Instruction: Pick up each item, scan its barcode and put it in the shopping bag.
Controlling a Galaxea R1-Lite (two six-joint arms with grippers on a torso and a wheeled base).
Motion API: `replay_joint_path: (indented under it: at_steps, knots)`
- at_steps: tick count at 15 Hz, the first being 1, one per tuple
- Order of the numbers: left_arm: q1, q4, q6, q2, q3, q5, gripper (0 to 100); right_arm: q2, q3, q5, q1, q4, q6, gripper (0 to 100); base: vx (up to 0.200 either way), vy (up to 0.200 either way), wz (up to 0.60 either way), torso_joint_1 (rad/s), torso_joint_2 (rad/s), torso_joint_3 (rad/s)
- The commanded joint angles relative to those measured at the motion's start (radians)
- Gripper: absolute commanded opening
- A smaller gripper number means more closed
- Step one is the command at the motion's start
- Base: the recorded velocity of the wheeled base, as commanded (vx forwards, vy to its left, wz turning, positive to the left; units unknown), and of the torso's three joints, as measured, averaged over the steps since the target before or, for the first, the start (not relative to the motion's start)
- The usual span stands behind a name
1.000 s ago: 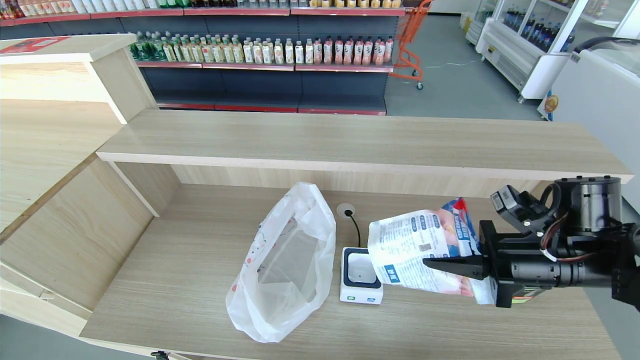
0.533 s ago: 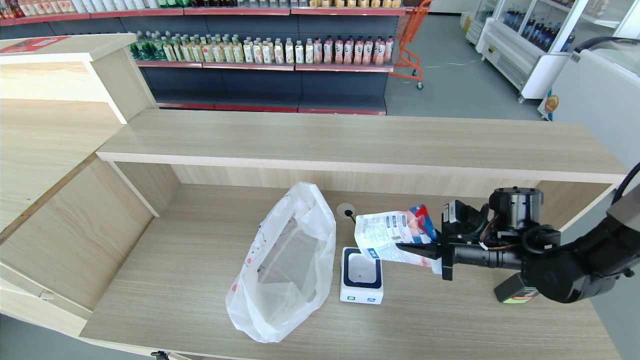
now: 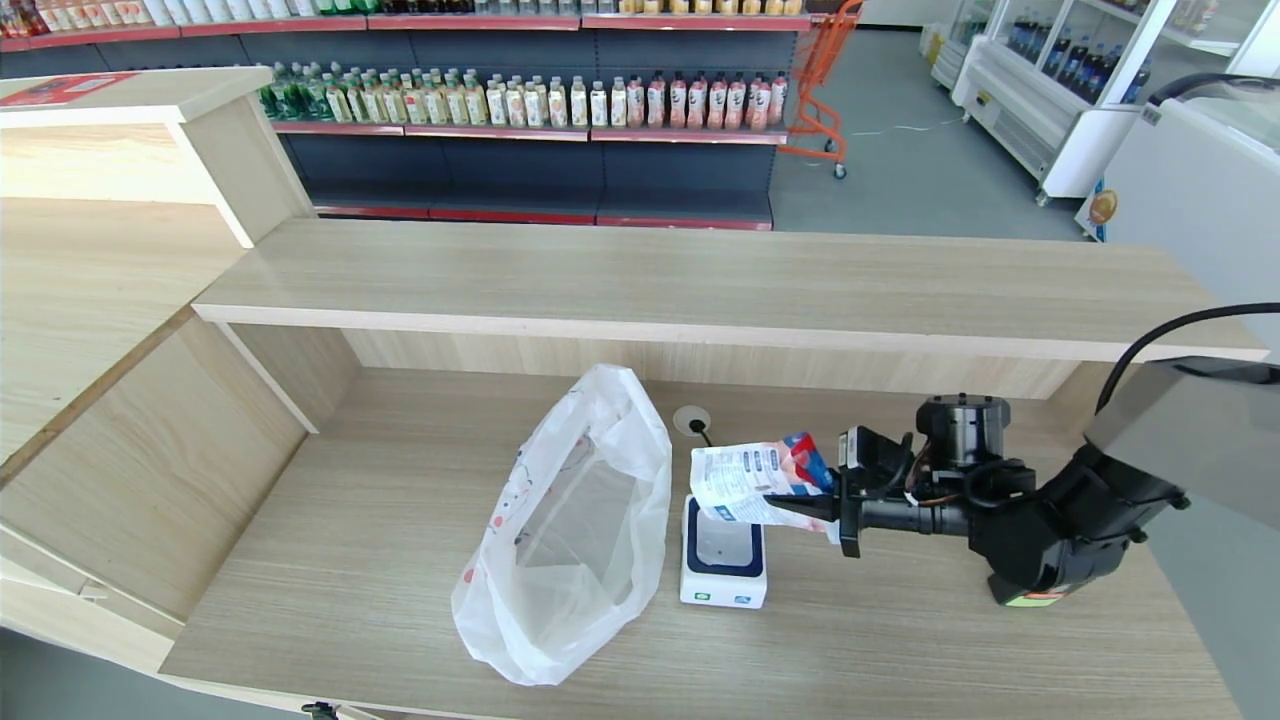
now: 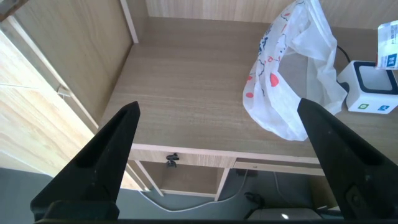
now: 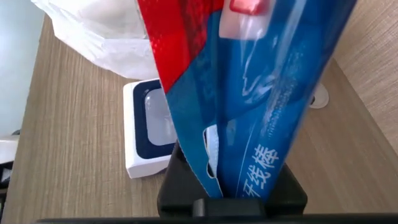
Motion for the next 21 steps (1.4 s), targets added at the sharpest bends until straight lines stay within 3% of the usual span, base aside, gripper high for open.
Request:
replay_joint_path:
  at_steps: [1, 17, 18, 20, 21]
  knots:
    - [0.000, 0.000, 0.000, 0.000, 0.000, 0.000, 100, 0.051, -0.035, 0.001, 0.011, -0.015, 0.001, 0, 0.000, 0.000, 0.00, 0.000, 0.00, 0.000]
    - [0.000, 0.000, 0.000, 0.000, 0.000, 0.000, 100, 0.016, -0.022, 0.023, 0.007, -0.061, 0.038, 0, 0.000, 0.000, 0.00, 0.000, 0.00, 0.000]
    - [0.000, -0.002, 0.000, 0.000, 0.000, 0.000, 100, -0.019, -0.006, 0.024, 0.004, -0.059, 0.081, 0, 0.000, 0.000, 0.00, 0.000, 0.00, 0.000]
    - [0.000, 0.000, 0.000, 0.000, 0.000, 0.000, 100, -0.239, 0.132, 0.009, -0.024, -0.056, 0.407, 0, 0.000, 0.000, 0.00, 0.000, 0.00, 0.000]
    - [0.000, 0.000, 0.000, 0.000, 0.000, 0.000, 100, -0.338, 0.178, -0.046, -0.045, -0.054, 0.613, 0, 0.000, 0.000, 0.00, 0.000, 0.00, 0.000]
